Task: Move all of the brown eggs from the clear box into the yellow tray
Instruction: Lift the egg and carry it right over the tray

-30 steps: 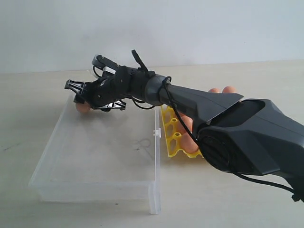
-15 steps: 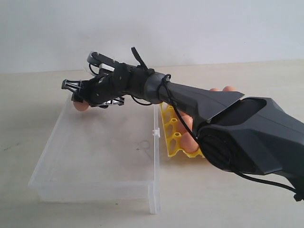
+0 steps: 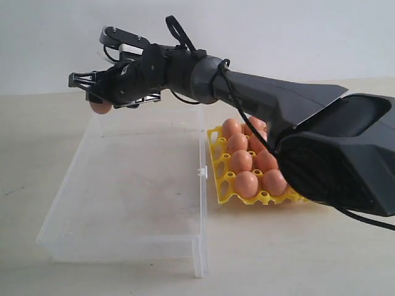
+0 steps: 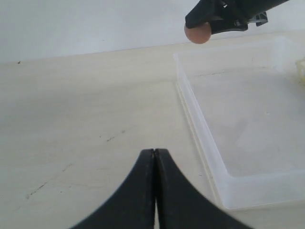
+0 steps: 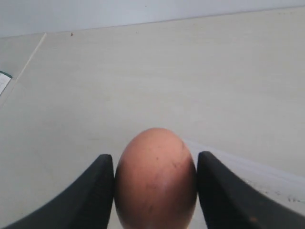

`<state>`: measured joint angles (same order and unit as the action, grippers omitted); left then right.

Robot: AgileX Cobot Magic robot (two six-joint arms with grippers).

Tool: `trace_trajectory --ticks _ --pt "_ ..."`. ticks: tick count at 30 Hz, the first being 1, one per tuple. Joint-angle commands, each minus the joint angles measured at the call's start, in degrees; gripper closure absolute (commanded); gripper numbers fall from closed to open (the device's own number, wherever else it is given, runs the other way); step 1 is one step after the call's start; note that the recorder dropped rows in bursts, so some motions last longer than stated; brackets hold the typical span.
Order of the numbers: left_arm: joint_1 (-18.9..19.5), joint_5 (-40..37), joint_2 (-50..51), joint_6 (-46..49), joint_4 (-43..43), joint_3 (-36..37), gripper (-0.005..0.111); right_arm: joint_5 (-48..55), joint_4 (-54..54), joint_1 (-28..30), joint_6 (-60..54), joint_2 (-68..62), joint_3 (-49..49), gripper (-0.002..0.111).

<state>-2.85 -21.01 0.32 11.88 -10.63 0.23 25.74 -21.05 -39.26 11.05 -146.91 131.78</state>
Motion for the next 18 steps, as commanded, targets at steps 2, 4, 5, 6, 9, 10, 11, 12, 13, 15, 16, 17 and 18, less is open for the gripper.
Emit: trace_trajectory --ticks 2,4,5,6,9,10,11,12,13,15,16,17,18 --pt "0.1 0.6 -0.3 -0.1 -0.1 -0.2 0.107 -6.2 5.2 -0.1 -2.1 8.3 -12.3 0.108" --pt "0.1 0.6 -0.3 -0.1 -0.1 -0.2 0.107 -11.0 6.2 -0.1 -2.1 12.5 -18.8 0.108" --pt "0.1 0.6 -0.3 -0.1 -0.1 -0.2 0.107 -14.0 7.0 -0.1 -2.1 14.8 -22.9 0.108" --pt "0.1 0.6 -0.3 -0.1 -0.1 -0.2 0.107 -16.5 7.3 -0.1 -2.1 16.8 -27.3 0.108" --pt "0.1 0.6 -0.3 -0.1 -0.1 -0.2 0.107 -25.0 7.3 -0.1 -2.1 24.3 -40.1 0.108" --pt "0.1 0.6 -0.3 -0.1 -0.1 -0.2 0.107 -27.8 8.0 -0.2 -2.1 27.2 -44.6 0.108" --pt "0.1 0.6 -0.3 -0.1 -0.1 -0.2 0.107 -30.6 8.4 -0.4 -2.5 30.2 -49.2 0.108" --pt "0.1 0.6 -0.3 -0.1 -0.1 -0.2 0.107 -33.3 8.5 -0.4 -3.5 32.6 -52.9 0.108" --pt "0.1 0.6 -0.3 -0.1 -0.1 -0.2 0.107 -36.1 8.5 -0.4 -4.9 35.7 -57.5 0.108" --pt "0.1 0.6 -0.3 -0.1 -0.1 -0.2 0.107 -41.3 7.5 -0.3 -8.0 41.5 -66.5 0.108" --pt "0.1 0.6 -0.3 -0.1 -0.1 -0.2 0.107 -43.7 5.5 0.3 -9.9 44.1 -70.8 0.108" --pt "0.1 0.6 -0.3 -0.1 -0.1 -0.2 0.107 -45.6 3.2 0.9 -11.8 46.6 -74.8 0.108" --pt "0.1 0.6 -0.3 -0.1 -0.1 -0.2 0.107 -46.5 1.3 1.9 -13.1 48.4 -77.8 0.108"
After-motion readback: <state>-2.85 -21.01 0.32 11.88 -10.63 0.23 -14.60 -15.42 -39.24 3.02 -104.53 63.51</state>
